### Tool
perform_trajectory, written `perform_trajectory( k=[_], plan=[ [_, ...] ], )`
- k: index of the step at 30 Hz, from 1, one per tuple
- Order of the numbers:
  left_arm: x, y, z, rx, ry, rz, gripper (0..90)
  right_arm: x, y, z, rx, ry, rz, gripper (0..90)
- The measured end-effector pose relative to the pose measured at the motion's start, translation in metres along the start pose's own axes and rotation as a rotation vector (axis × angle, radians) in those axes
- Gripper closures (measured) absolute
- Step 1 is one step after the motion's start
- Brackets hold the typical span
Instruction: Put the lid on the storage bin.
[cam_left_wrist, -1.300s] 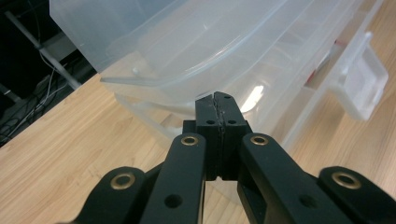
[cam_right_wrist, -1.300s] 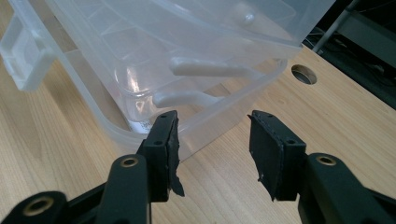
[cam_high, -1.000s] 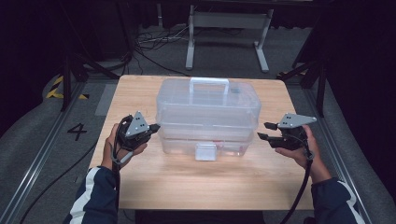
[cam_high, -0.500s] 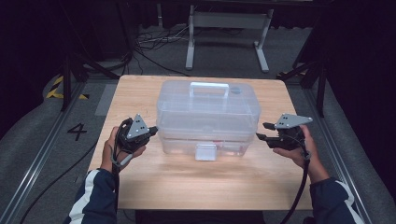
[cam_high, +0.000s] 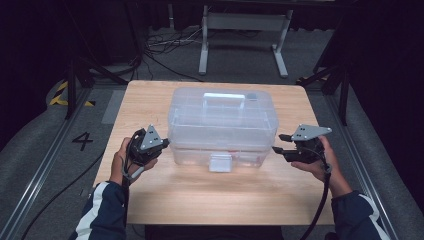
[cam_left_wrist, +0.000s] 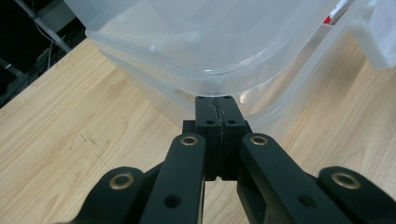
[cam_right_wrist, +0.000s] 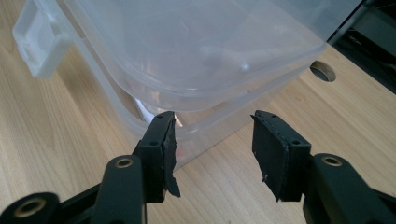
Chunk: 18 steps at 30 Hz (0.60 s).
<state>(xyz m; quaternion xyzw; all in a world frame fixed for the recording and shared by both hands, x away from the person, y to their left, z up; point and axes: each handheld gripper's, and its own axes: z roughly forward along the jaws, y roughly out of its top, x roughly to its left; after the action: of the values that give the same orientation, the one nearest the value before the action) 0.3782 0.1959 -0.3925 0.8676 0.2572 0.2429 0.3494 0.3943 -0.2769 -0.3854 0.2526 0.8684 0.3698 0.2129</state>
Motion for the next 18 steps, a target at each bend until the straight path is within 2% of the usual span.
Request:
perform_trajectory(
  k=[5,10,18],
  plan=[
    [-0.0006,-0.0009,0.0019,0.011,-0.003,0.003,89.9,-0.0001,-0.0026,0.0019,0.017,0.009,0.001,49.1],
    [-0.0007,-0.0021,0.0030,0.010,-0.005,-0.003,89.9,0.0019,-0.0064,0.0043,0.036,0.041,-0.007,47.2],
    [-0.0009,-0.0028,0.0029,0.014,-0.001,-0.001,89.9,0.0065,-0.0074,0.0078,0.038,0.055,-0.018,46.3]
  ],
)
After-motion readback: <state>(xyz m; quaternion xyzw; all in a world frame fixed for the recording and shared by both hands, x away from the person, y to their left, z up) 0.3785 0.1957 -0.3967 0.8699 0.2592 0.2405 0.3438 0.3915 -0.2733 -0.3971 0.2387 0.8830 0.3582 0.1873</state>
